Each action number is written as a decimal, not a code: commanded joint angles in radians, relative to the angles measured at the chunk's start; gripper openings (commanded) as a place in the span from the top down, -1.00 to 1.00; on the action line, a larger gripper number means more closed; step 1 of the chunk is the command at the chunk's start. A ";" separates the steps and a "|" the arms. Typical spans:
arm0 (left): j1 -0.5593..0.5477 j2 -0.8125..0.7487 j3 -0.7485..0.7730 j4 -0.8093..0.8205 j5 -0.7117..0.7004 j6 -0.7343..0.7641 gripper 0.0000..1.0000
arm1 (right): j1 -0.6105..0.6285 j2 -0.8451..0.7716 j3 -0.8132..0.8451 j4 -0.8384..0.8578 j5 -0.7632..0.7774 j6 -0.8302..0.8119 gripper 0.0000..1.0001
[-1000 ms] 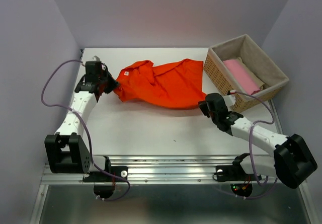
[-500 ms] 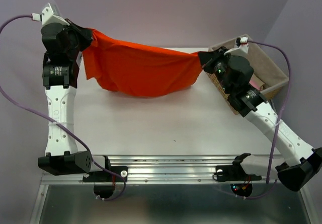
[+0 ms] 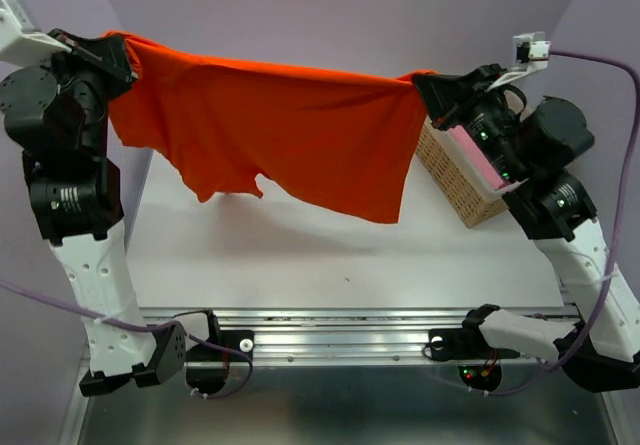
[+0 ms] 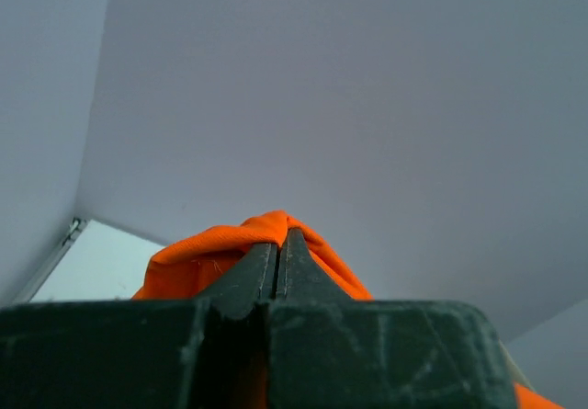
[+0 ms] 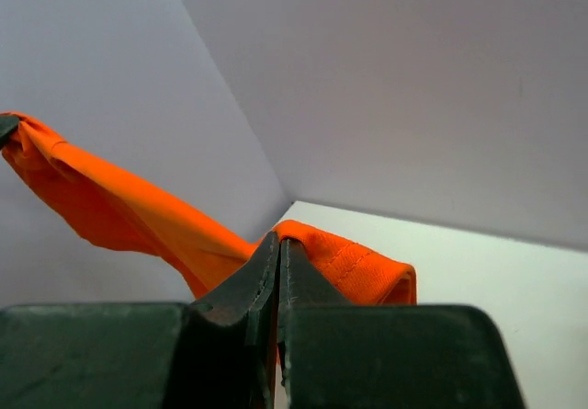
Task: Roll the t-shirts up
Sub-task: Flatten out the T-shirt at the center of the board.
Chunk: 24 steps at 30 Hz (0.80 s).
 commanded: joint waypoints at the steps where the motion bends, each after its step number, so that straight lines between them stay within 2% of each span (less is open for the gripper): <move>1: 0.009 -0.094 0.134 0.035 -0.056 0.079 1.00 | 0.000 -0.082 0.086 0.016 -0.032 -0.070 0.99; 8: 0.011 -0.186 0.207 -0.008 -0.047 0.133 1.00 | 0.000 -0.168 0.123 0.010 -0.009 -0.078 0.99; 14: 0.009 -0.258 0.226 -0.027 0.021 0.171 1.00 | 0.000 -0.217 0.154 -0.012 -0.006 -0.086 0.99; 18: 0.011 -0.295 0.178 -0.033 0.062 0.191 1.00 | 0.000 -0.233 0.158 -0.028 0.006 -0.090 0.99; 24: 0.009 -0.318 0.027 -0.053 0.139 0.191 1.00 | 0.000 -0.237 0.136 -0.035 0.040 -0.089 0.99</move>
